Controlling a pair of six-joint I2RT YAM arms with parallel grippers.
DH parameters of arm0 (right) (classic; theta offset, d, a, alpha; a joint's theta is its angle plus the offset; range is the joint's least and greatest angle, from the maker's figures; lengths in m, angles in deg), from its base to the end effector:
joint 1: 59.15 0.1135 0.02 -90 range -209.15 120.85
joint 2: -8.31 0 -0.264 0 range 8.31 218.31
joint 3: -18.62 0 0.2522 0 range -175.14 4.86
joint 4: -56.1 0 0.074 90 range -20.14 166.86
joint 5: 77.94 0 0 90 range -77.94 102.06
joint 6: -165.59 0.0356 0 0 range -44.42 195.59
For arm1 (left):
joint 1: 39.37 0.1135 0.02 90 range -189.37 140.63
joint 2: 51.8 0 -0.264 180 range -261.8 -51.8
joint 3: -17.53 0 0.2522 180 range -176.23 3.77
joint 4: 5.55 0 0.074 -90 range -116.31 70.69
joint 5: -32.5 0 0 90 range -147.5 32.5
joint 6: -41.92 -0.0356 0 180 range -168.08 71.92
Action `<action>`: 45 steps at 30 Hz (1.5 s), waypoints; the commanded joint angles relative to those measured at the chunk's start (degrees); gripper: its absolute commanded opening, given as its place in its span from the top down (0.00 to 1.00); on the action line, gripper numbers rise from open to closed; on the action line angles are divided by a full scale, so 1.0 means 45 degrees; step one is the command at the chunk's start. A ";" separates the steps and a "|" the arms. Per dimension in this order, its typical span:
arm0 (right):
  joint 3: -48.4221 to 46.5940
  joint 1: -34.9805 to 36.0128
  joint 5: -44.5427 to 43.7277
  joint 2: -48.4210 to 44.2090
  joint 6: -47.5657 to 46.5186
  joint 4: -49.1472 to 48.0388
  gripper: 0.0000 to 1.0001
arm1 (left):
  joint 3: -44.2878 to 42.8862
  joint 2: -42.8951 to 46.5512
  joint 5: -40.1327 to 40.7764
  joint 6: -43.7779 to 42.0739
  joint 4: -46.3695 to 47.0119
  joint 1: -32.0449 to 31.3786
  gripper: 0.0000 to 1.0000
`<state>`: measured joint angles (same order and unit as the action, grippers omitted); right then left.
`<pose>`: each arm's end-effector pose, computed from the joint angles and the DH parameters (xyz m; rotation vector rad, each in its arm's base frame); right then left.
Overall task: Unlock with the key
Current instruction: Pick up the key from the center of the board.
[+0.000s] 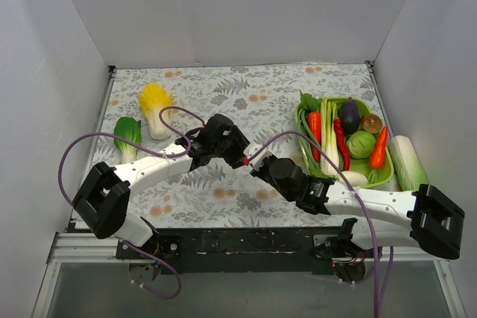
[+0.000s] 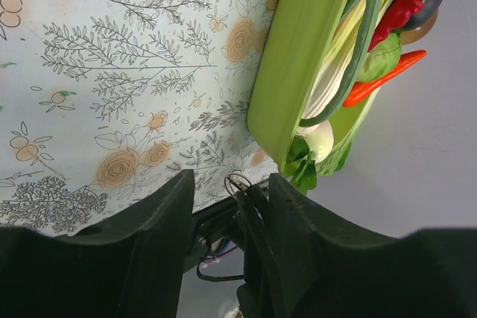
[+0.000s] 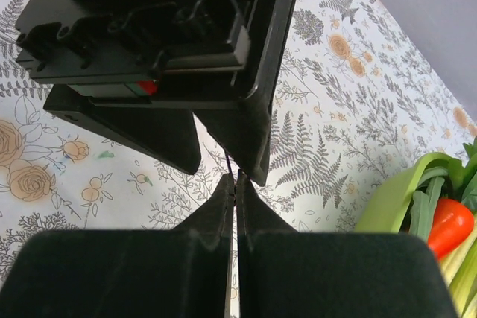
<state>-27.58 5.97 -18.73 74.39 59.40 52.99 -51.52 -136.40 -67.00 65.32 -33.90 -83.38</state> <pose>0.1218 0.2194 0.2389 -0.8861 1.5925 0.1020 0.2237 -0.2243 0.2331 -1.5544 2.4240 -1.2476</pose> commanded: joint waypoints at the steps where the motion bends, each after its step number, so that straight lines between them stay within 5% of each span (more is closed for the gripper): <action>1: -0.0641 0.0352 -0.0991 0.0041 -0.0524 -0.1272 0.99 | 0.0312 0.0694 -0.0038 0.0072 0.0156 -0.0025 0.62; 3: -0.0641 0.0489 -0.1030 0.0099 -0.0544 -0.1389 0.99 | 0.0410 0.0733 0.0020 0.0150 0.0234 -0.0044 0.74; 12: -0.0466 0.1016 -0.1906 0.0236 -0.0953 -0.1798 0.99 | 0.0645 0.0850 0.0352 0.0248 0.0195 -0.0025 0.99; 26: 0.0472 0.2597 -0.2905 0.0529 -0.3706 -0.4064 0.98 | 0.0450 -0.0106 0.0295 0.0014 -0.0039 0.0092 1.00; 28: 0.0356 0.2676 -0.3041 0.0801 -0.3942 -0.4065 0.91 | 0.0527 -0.0360 0.0060 -0.0064 0.0097 0.0170 1.00; 35: 0.0101 0.2716 -0.3100 0.0472 -0.2519 -0.2565 0.45 | 0.0744 0.0010 0.0975 -0.0629 0.0626 0.0502 1.00; 41: 0.0802 0.2404 -0.1837 -0.2259 0.1108 0.0990 0.36 | 0.0469 0.1258 0.2832 -0.3418 -0.0179 0.1108 1.00; 45: 0.0533 0.1488 0.0313 -0.4194 0.2636 0.2065 0.29 | 0.1190 0.2313 0.0945 -0.6854 0.1793 0.1108 1.00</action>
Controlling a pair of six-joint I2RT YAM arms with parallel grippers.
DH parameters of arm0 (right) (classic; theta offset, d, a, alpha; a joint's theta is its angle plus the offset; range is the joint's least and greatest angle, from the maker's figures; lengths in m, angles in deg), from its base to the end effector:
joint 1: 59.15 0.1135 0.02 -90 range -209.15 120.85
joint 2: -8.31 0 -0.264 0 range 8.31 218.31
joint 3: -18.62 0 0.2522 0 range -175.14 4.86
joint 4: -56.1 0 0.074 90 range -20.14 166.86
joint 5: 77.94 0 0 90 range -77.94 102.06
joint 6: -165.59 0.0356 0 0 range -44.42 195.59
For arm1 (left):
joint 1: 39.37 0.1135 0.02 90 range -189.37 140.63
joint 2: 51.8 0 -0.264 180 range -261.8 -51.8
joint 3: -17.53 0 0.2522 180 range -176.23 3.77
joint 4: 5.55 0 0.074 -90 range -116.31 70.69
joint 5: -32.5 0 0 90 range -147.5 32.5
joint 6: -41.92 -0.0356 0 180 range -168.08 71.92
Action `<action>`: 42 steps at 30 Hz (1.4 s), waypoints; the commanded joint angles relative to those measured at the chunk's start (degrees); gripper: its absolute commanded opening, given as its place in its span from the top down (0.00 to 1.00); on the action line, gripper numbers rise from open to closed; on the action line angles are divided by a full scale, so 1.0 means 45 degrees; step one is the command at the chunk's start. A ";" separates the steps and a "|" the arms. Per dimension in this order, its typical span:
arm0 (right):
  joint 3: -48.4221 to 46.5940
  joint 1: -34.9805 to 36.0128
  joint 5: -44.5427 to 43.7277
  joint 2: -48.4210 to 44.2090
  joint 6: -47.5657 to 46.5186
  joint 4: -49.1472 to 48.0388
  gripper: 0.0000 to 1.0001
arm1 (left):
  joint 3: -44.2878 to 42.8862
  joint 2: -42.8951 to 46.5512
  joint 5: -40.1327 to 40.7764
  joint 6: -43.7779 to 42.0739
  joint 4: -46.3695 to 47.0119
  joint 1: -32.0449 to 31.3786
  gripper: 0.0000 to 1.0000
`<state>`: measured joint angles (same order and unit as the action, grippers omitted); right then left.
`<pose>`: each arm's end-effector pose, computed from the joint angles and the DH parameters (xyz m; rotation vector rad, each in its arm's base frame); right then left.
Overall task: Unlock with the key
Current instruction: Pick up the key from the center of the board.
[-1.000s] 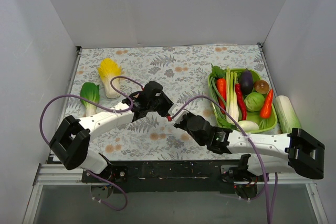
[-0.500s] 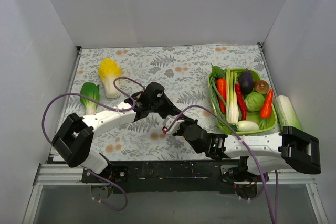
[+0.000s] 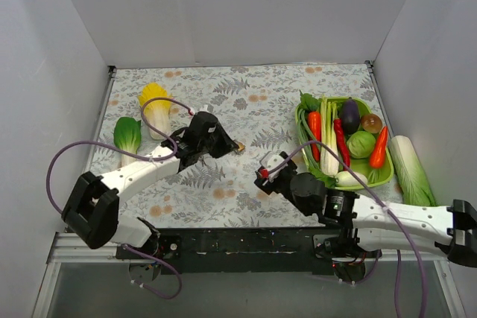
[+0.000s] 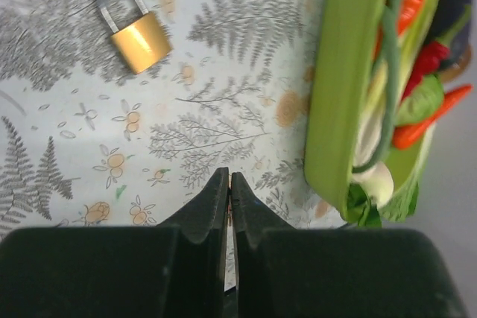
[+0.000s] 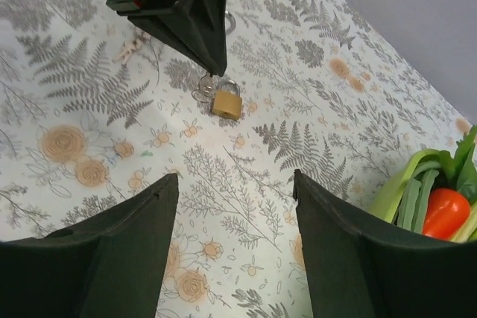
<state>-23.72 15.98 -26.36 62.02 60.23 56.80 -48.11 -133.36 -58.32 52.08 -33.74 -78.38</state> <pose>0.0754 0.1979 0.2553 -0.8562 1.5129 0.1688 0.2347 -0.1908 0.2292 -1.3541 2.3079 -1.0683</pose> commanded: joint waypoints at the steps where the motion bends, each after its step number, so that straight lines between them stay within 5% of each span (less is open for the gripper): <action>1: -0.0503 -0.1667 0.2670 -0.1757 0.2822 0.1454 0.27 | 0.0512 0.1814 -0.1628 -0.4652 0.2014 -0.0004 1.00; 8: -0.0583 -0.6830 1.3150 -0.1703 0.6513 -0.0062 0.29 | 0.2795 0.4566 -0.6008 -0.7004 0.6246 -0.0024 1.00; 14: 0.0001 -0.7868 1.6382 -0.0863 1.0321 -0.4689 0.30 | 0.3402 0.5702 -0.7200 -0.6848 0.7054 -0.0024 1.00; 22: 0.0140 -0.7868 1.7736 0.0642 1.1947 -0.7839 0.45 | 0.4360 0.6405 -0.7162 -0.6340 0.8325 -0.0024 1.00; 42: -0.0075 -0.7400 1.7345 0.1482 1.1420 -0.7957 0.57 | 0.4595 0.6093 -0.7611 -0.5773 0.9595 -0.0024 1.00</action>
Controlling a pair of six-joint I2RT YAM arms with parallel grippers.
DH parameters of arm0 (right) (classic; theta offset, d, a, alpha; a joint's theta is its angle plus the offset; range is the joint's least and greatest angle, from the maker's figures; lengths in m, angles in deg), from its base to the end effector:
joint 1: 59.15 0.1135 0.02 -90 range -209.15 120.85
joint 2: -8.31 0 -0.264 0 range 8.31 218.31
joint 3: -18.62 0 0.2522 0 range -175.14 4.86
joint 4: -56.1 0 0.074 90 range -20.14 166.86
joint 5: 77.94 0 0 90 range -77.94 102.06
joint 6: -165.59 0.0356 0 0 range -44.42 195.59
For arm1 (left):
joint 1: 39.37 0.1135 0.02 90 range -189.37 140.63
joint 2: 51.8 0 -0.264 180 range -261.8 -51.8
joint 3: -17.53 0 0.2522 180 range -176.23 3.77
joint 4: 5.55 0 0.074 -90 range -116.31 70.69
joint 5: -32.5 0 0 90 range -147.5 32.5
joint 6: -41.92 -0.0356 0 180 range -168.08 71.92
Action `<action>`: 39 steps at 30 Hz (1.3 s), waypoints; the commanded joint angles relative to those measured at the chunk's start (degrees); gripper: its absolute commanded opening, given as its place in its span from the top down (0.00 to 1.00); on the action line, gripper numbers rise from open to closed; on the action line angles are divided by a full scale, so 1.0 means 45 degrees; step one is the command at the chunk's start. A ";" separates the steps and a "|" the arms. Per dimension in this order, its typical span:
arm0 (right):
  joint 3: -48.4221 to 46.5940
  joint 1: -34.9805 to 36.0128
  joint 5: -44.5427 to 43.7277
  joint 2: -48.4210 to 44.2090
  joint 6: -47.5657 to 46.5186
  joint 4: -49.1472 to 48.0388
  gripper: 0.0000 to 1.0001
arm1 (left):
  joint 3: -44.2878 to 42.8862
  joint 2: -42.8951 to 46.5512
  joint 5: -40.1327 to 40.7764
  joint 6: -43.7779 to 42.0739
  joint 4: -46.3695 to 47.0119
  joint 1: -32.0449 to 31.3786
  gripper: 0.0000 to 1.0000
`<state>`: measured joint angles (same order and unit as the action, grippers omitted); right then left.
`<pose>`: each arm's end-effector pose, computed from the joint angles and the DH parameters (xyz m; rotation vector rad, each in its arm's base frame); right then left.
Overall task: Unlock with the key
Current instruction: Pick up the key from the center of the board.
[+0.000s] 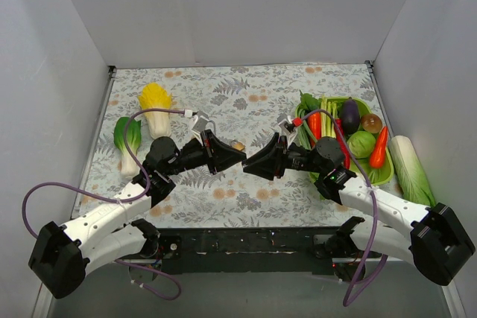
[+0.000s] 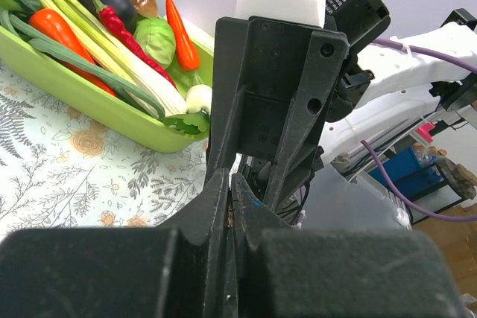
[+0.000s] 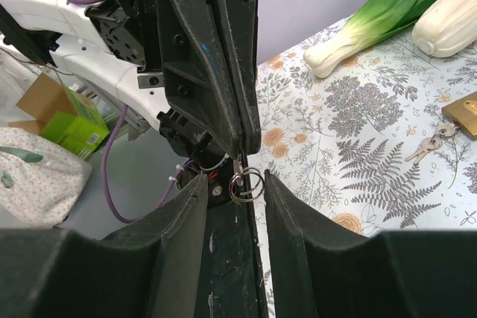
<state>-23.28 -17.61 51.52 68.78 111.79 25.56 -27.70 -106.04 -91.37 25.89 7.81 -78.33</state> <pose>0.1558 0.1683 0.2839 -0.7206 1.4424 1.5537 0.1571 -0.1525 0.2961 0.0225 1.8904 -1.9174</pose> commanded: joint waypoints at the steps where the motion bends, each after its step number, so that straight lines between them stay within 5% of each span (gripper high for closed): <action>1: -0.0153 0.0085 0.0000 -0.0077 -0.0057 -0.1055 0.57 | 0.0058 0.0022 -0.0286 0.0046 0.0342 -0.0053 1.00; 15: -0.0055 0.0066 -0.0156 0.0117 0.0196 -0.1485 0.71 | 0.0136 0.0100 -0.0462 0.0162 0.0420 -0.0053 1.00; 27: -0.0036 0.0047 -0.0215 0.0274 0.0333 -0.1544 0.97 | 0.0214 0.0159 -0.0189 0.0221 0.0654 -0.0034 1.00; 33: 0.0081 0.0066 -0.0468 0.0293 0.0528 -0.1525 0.99 | 0.0293 0.0197 0.1214 0.0495 0.0519 -0.0034 1.00; 35: 0.0159 0.0066 -0.0877 0.0196 0.0451 -0.1117 0.99 | 0.0254 0.0275 0.2168 0.0553 0.0168 -0.0034 0.79; 36: 0.0237 0.0066 -0.0995 0.0138 0.0315 -0.0959 0.99 | 0.0157 0.0353 0.2600 0.0669 0.0012 -0.0034 0.39; 38: 0.0316 0.0066 -0.1521 -0.0115 0.0197 -0.0667 0.99 | 0.0020 0.0451 0.3440 0.0845 -0.0651 -0.0034 0.03; 39: 0.0355 0.0027 -0.1678 -0.0175 0.0100 -0.0143 0.99 | -0.0078 0.0509 0.4662 0.1194 -0.0944 -0.0034 0.02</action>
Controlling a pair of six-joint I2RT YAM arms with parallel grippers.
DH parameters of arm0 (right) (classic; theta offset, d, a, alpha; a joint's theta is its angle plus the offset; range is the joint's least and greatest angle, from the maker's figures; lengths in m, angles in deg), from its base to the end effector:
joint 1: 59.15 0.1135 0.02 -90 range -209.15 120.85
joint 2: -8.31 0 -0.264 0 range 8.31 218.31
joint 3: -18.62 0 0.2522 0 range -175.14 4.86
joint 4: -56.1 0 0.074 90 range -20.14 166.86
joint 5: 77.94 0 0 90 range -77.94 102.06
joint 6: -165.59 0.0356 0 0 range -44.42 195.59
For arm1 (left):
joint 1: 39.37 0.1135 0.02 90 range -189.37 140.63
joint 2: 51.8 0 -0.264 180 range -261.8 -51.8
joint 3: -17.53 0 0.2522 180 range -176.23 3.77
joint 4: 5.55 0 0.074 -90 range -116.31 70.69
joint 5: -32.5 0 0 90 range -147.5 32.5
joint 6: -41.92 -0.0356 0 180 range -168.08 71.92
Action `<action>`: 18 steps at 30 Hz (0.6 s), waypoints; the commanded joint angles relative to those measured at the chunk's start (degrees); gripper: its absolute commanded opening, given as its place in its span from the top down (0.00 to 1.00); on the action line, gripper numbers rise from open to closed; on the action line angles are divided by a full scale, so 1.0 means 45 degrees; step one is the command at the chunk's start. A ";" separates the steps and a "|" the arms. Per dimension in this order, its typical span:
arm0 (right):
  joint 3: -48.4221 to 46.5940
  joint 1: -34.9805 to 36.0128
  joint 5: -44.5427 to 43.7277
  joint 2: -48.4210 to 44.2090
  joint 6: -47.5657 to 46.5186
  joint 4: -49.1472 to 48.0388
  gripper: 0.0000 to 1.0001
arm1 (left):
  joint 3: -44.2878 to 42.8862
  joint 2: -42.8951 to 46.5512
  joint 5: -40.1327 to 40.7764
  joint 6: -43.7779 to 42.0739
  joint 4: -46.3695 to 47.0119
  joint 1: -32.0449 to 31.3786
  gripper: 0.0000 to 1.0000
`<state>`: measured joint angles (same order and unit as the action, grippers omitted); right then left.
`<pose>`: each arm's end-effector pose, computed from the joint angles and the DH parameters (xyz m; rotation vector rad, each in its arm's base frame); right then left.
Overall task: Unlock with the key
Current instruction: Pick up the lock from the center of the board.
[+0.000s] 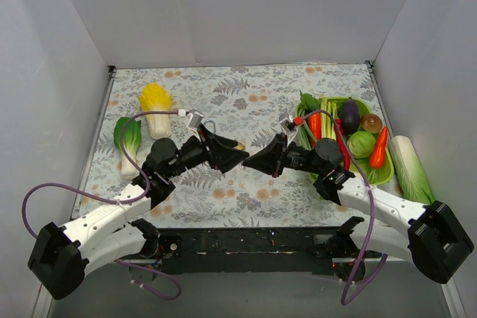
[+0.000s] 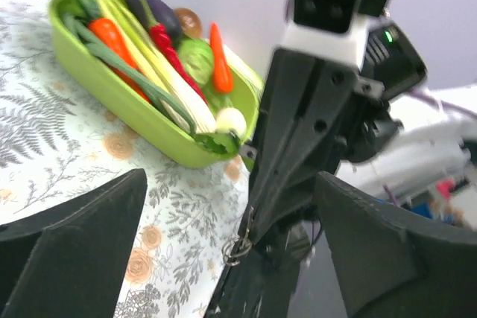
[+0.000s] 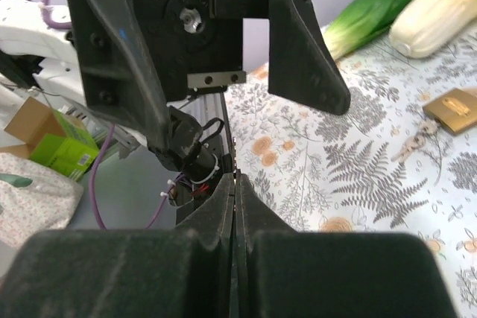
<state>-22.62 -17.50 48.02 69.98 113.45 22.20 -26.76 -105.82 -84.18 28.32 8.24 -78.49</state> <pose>0.1587 0.1692 0.2818 -0.6465 1.4346 1.5429 0.1598 -0.1506 0.2920 -0.1418 1.8610 -1.8711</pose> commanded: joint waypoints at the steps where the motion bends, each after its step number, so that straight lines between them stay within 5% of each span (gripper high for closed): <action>1: 0.0209 -0.0036 -0.1057 -0.0501 -0.0406 0.0900 0.99 | -0.0481 0.0500 0.3753 0.0949 -0.1798 0.0000 0.02; 7: 0.0834 -0.1226 -0.0727 -0.1125 -0.0601 0.1873 0.99 | -0.1730 -0.0452 0.7720 0.3153 -0.6034 0.0352 0.02; 14: -0.0062 -0.1931 -0.3341 -0.2998 -0.3451 0.7125 0.99 | -0.3547 -0.4509 0.8213 0.5811 -1.0006 0.0352 0.05; 18: -0.0221 -0.1931 -0.4242 -0.3839 -0.4117 0.8285 0.99 | -0.5397 -0.7164 0.8915 0.6010 -1.1159 0.0040 0.06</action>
<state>-20.66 -26.05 35.28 56.38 100.73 50.94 -44.13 -129.89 -49.40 51.07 -30.92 -77.15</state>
